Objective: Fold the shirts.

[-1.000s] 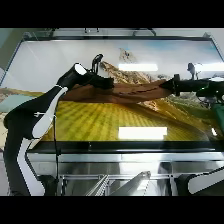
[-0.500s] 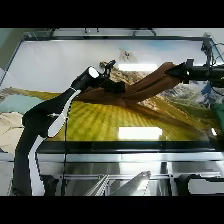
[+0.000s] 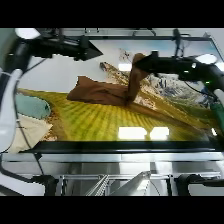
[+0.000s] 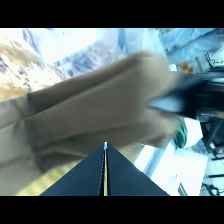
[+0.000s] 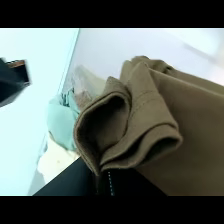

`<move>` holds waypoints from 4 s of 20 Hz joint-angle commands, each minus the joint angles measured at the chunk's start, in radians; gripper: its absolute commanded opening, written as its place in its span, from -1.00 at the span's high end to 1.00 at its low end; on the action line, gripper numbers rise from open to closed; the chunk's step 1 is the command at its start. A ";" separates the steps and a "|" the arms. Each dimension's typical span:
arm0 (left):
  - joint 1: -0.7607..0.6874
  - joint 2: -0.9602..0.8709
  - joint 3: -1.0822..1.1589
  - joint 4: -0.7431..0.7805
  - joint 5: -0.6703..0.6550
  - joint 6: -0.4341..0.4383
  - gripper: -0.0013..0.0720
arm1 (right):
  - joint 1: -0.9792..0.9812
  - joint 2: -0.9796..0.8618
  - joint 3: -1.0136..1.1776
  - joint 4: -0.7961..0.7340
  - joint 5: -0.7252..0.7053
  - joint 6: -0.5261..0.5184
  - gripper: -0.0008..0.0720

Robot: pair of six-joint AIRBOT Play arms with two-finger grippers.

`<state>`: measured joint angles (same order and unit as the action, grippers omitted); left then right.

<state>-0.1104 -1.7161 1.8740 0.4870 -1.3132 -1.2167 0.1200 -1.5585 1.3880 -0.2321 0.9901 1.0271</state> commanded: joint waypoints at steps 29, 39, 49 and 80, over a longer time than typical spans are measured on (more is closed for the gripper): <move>0.271 0.454 -0.750 -0.124 -0.176 0.259 0.91 | -0.019 -0.383 0.257 -0.459 0.200 0.354 -0.76; 0.271 0.454 -0.750 -0.124 -0.202 0.258 0.91 | 0.175 -0.523 0.264 -0.416 -0.042 0.480 -0.55; 0.271 0.454 -0.750 -0.124 -0.207 0.258 0.91 | 0.215 -0.462 0.268 -0.138 -0.114 0.301 0.93; 0.270 0.454 -0.751 -0.120 -0.203 0.248 0.92 | -1.294 0.182 -0.078 -1.373 0.508 0.557 0.93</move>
<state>0.1600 -1.2629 1.1236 0.3672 -1.5089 -0.9668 -1.1675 -1.3762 1.4094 -1.5635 1.5204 1.6207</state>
